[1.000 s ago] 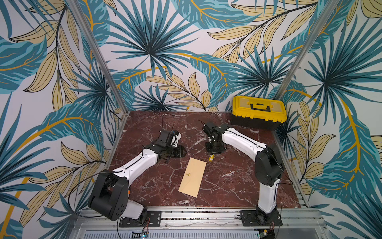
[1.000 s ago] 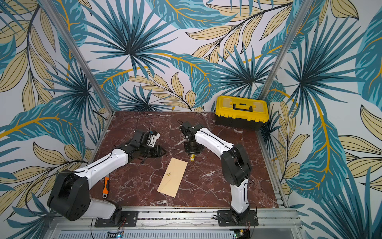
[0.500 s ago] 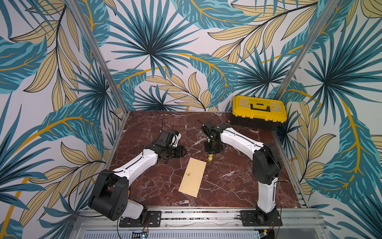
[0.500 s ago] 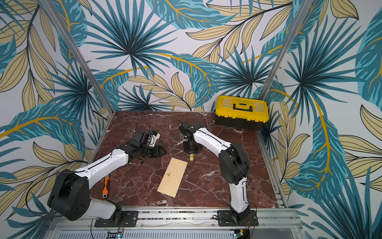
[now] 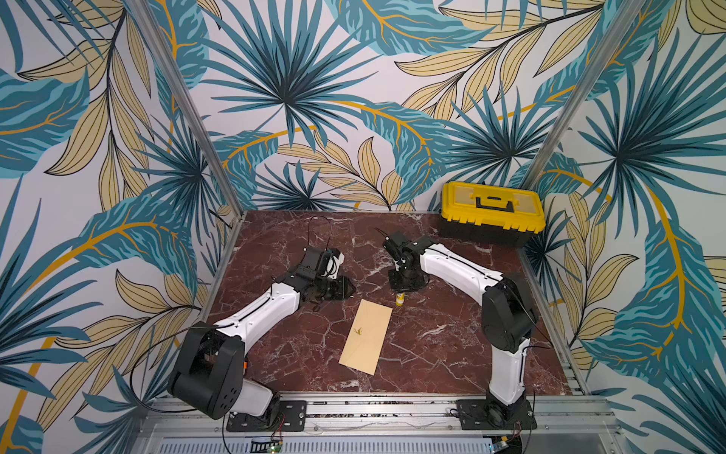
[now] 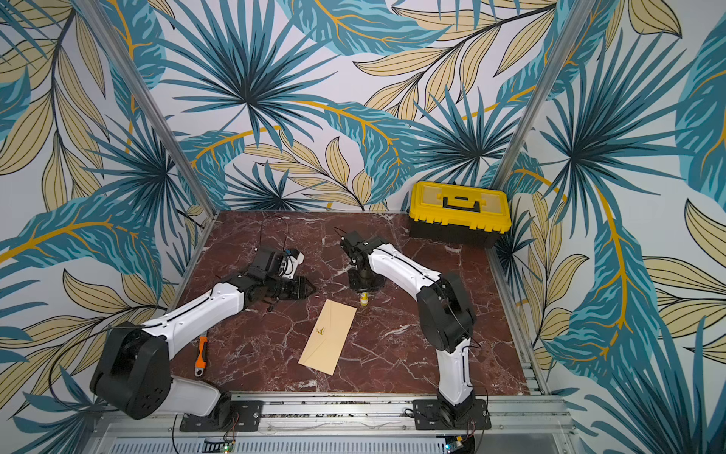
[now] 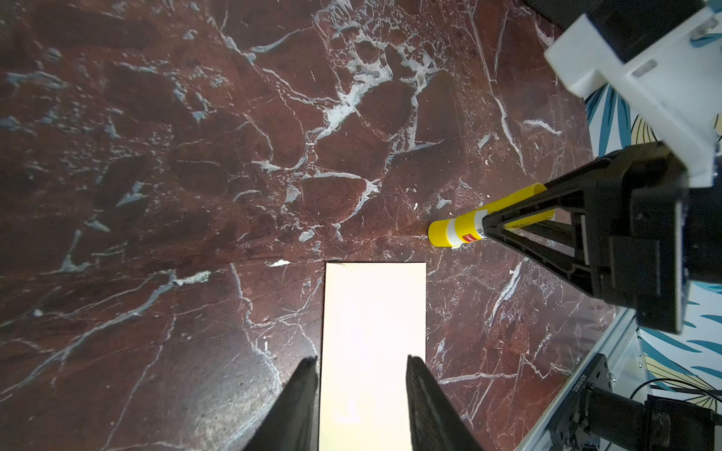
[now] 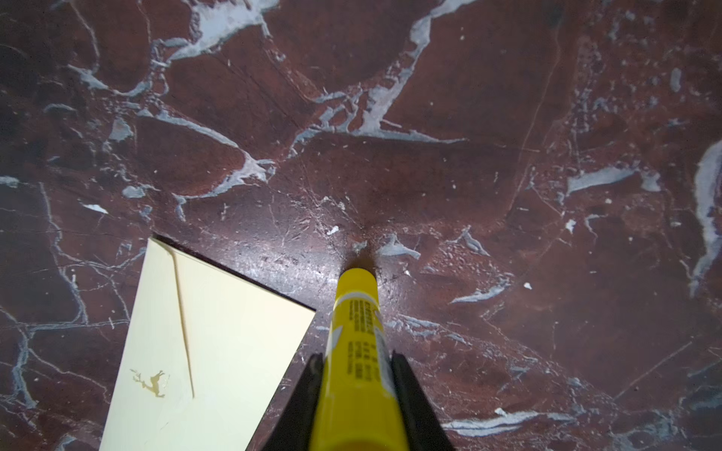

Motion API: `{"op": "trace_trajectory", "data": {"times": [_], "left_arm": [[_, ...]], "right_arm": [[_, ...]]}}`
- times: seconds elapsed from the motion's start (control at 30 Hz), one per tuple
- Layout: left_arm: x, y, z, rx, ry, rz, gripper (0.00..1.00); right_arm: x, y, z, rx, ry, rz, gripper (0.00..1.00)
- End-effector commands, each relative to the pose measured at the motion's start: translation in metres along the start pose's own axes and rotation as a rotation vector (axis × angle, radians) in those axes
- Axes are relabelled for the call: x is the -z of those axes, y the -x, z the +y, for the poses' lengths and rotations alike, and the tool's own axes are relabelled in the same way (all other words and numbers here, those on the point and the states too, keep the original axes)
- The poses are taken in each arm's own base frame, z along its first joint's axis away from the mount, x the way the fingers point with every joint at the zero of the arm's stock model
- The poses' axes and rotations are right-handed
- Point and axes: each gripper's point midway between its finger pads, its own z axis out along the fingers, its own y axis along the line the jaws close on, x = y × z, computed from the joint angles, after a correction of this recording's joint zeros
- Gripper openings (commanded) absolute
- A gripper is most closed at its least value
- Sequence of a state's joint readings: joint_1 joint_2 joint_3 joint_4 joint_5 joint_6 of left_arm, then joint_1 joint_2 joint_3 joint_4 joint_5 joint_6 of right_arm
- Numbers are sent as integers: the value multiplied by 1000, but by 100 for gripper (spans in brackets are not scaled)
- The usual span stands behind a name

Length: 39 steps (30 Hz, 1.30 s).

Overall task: Seal the envelope with a glue stick
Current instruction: Close the lid of the glue stick.

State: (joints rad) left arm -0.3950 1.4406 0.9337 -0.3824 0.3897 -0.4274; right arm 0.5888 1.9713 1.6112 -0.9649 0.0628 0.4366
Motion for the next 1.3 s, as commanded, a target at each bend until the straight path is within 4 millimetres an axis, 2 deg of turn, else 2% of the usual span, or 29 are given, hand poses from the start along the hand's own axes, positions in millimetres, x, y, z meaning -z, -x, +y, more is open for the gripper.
{"op": "trace_trajectory", "data": {"times": [0.0, 0.5, 1.27], "left_arm": [[0, 6, -1, -6, -8, -8, 42], [1, 5, 0, -6, -4, -7, 42], [1, 3, 1, -5, 1, 0, 42]], "right_arm": [[-16, -10, -5, 8, -23, 17, 0], [-12, -25, -15, 6, -64, -47, 0], [-39, -54, -18, 1, -85, -3, 0]]}}
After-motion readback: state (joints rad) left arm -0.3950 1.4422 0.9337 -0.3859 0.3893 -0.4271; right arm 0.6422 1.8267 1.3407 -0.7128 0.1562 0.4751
